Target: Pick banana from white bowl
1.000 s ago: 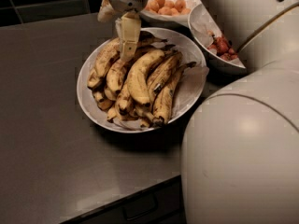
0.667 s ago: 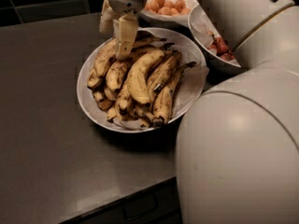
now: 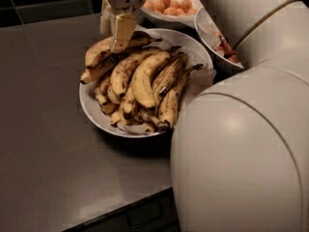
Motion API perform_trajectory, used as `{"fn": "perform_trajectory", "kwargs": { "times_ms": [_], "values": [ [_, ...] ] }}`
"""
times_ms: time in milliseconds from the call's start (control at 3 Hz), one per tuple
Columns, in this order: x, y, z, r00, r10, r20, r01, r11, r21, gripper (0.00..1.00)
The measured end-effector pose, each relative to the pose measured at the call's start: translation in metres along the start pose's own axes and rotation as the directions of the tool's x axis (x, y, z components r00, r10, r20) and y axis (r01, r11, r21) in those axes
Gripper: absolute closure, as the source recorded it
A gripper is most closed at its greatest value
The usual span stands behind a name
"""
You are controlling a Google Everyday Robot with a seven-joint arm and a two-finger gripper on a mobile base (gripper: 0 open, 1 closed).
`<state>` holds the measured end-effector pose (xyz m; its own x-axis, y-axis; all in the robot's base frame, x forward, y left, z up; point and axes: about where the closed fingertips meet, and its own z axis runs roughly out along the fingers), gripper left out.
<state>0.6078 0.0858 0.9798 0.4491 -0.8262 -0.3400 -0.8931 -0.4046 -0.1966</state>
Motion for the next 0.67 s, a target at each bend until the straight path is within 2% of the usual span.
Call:
{"fn": "perform_trajectory", "kwargs": {
  "times_ms": [667],
  "values": [
    [-0.0079,-0.0101,0.0084,1.000,-0.015,0.009,0.015,0.9998,-0.009,0.47]
  ]
}}
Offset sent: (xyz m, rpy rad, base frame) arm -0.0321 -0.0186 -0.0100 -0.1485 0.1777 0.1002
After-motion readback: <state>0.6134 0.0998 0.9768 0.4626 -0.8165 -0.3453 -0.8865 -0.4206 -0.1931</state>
